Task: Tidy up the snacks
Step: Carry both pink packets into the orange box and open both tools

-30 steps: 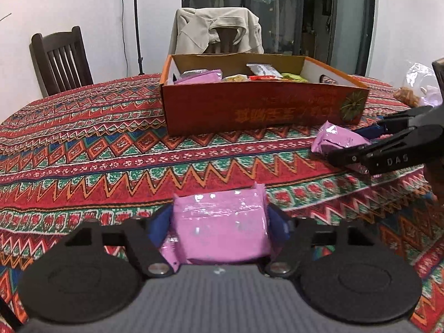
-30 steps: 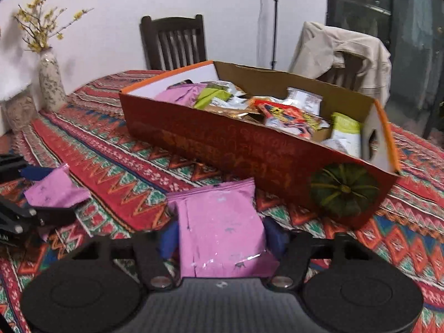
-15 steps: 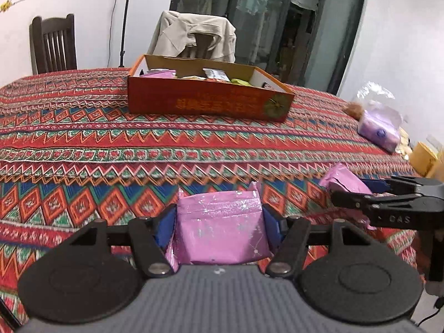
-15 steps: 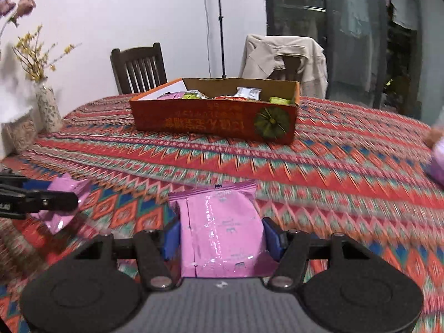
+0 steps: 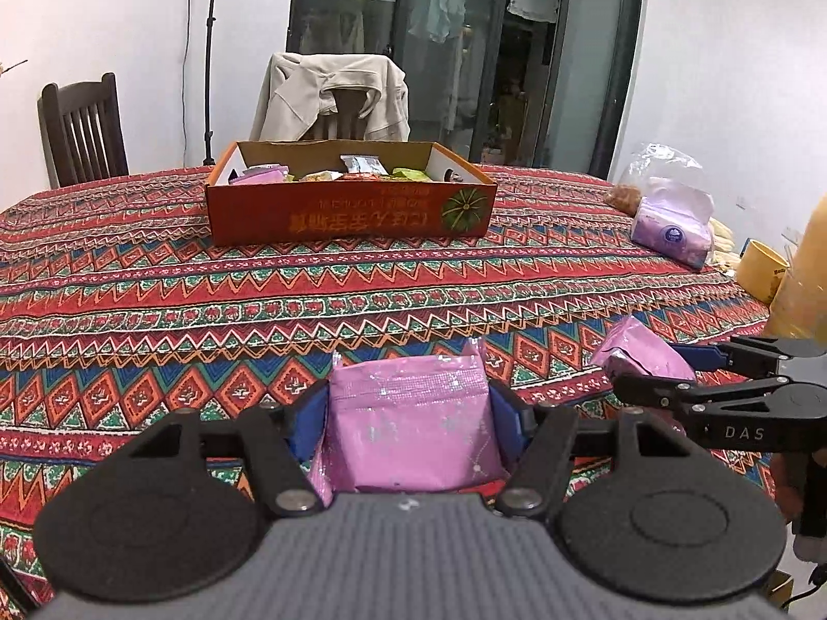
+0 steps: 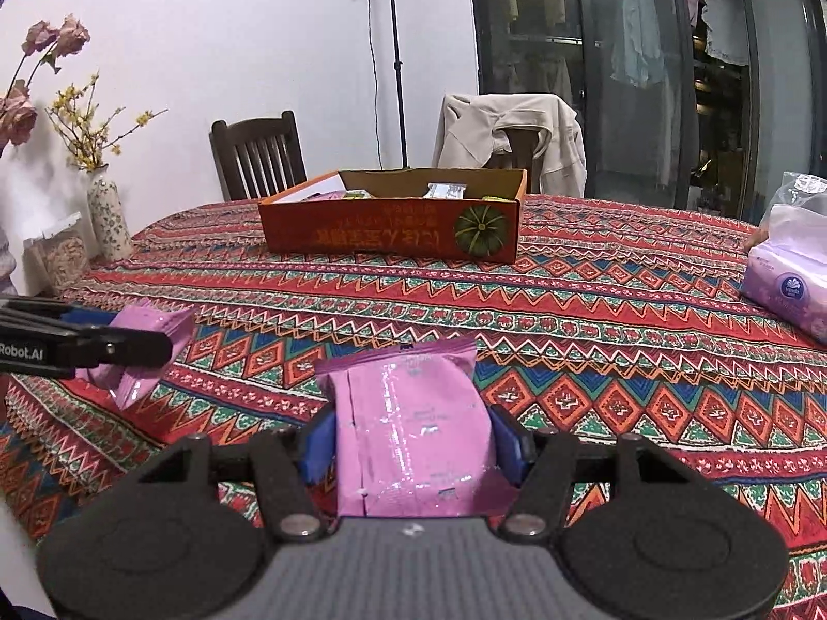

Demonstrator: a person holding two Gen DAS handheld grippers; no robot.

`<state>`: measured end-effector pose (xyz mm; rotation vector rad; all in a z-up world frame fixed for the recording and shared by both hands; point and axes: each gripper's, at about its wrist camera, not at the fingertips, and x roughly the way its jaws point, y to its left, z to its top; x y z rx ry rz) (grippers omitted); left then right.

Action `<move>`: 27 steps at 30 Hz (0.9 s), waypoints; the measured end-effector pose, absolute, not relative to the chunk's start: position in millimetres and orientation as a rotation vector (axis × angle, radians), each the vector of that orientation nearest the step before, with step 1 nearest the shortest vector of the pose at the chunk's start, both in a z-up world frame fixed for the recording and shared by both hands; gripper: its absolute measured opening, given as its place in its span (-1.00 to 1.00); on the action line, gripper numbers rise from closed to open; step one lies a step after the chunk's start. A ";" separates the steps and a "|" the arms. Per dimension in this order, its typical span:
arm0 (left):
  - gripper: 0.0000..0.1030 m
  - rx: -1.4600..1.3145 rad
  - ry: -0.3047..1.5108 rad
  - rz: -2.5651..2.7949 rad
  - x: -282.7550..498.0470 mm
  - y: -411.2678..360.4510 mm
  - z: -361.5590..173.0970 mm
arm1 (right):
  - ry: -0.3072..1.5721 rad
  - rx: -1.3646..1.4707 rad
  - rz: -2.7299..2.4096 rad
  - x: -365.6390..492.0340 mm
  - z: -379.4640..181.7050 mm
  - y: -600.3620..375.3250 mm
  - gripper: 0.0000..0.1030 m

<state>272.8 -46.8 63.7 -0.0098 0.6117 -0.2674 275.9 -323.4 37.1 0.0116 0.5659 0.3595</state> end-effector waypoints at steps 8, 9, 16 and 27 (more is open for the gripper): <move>0.27 -0.018 0.612 -0.284 292.7 -41.6 71.4 | 0.557 0.017 0.359 283.0 40.5 -323.2 0.18; 0.27 -0.018 0.608 -0.292 298.1 -39.6 75.4 | 0.553 0.018 0.361 284.9 42.6 -323.6 0.18; 0.27 0.001 0.514 -0.337 362.3 -27.5 124.5 | 0.462 0.008 0.403 326.0 86.8 -332.2 0.18; 0.28 -0.012 0.534 -0.292 558.5 -17.8 157.7 | 0.392 -0.045 0.389 508.7 157.1 -317.6 0.18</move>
